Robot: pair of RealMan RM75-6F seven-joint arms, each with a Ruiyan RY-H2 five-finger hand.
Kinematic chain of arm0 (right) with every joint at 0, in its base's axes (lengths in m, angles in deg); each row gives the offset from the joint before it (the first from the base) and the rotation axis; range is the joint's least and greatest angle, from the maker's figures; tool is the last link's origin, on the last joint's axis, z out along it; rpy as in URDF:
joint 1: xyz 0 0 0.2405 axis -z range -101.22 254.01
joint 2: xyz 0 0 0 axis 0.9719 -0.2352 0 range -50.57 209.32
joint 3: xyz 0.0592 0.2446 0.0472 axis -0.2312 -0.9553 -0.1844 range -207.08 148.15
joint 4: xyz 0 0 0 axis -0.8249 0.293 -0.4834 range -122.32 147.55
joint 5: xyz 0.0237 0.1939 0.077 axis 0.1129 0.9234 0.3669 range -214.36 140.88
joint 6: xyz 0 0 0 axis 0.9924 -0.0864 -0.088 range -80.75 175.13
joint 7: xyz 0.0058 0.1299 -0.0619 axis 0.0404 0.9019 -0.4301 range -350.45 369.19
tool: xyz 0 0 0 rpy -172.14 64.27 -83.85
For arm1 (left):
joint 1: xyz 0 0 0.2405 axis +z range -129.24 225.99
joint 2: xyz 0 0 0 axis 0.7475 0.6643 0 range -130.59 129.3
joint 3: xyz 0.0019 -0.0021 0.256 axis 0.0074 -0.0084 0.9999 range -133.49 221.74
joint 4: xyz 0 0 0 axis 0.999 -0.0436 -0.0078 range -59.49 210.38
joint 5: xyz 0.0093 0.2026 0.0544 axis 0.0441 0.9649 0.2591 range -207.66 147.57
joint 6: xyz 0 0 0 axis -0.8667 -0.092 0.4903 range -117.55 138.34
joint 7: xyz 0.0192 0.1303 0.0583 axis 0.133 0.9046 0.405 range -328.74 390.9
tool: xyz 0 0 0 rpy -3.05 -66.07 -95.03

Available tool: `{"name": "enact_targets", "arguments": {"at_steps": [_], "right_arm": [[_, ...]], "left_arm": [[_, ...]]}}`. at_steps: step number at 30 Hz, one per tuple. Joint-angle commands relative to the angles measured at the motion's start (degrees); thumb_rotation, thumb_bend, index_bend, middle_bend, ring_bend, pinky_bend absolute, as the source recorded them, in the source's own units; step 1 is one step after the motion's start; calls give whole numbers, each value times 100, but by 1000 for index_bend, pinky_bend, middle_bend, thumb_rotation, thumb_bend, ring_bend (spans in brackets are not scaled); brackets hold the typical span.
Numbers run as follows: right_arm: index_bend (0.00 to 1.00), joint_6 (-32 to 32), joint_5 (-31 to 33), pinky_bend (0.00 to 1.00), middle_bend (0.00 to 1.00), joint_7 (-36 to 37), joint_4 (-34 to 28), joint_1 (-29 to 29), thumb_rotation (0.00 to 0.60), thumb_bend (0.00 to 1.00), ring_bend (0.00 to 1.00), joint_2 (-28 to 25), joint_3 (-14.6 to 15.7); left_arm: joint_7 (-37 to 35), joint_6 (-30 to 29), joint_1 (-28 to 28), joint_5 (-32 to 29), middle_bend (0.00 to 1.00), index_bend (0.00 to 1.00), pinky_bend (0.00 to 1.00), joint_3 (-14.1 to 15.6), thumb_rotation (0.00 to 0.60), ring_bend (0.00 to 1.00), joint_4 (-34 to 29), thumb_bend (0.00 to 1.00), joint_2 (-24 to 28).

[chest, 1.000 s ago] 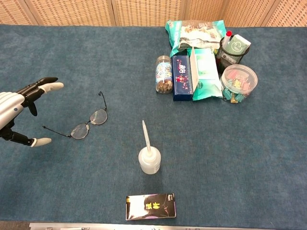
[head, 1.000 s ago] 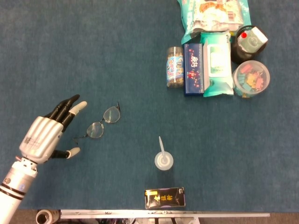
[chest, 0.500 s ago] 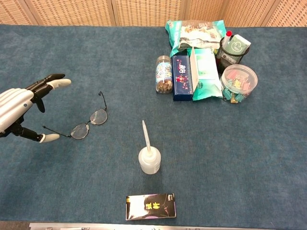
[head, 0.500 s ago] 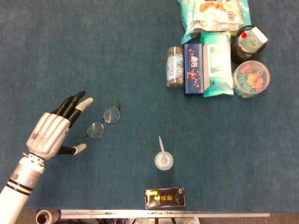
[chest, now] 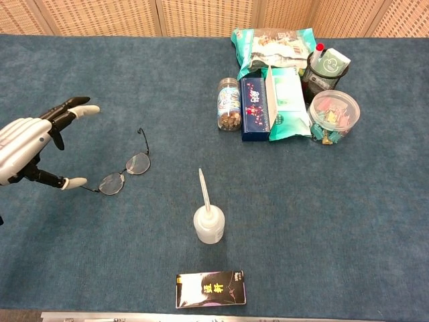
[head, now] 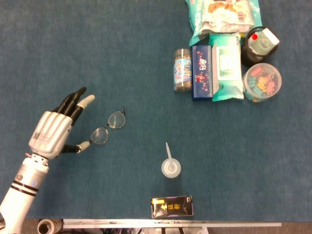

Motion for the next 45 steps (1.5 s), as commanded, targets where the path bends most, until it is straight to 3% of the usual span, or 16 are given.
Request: {"name": "enact_targets", "arguments": {"at_steps": [1, 17, 35, 45], "right_arm": [[561, -3, 3, 296, 447, 10, 3, 2, 600, 520, 318, -1, -2], [561, -9, -6, 296, 447, -27, 0, 10, 600, 520, 318, 12, -1], [561, 7, 4, 296, 447, -72, -2, 7, 600, 520, 318, 27, -3], [561, 7, 13, 296, 447, -60, -1, 10, 600, 520, 318, 21, -8]], "left_arm": [[-6, -7, -6, -46, 0, 98, 434, -22, 600, 85, 75, 15, -36], [-112, -425, 14, 23, 0, 122, 433, -147, 600, 85, 618, 16, -101], [-376, -355, -363, -17, 0, 155, 434, -450, 600, 86, 1345, 16, -290], [-370, -366, -326, -107, 0, 156, 434, -374, 600, 86, 1086, 17, -122]]}}
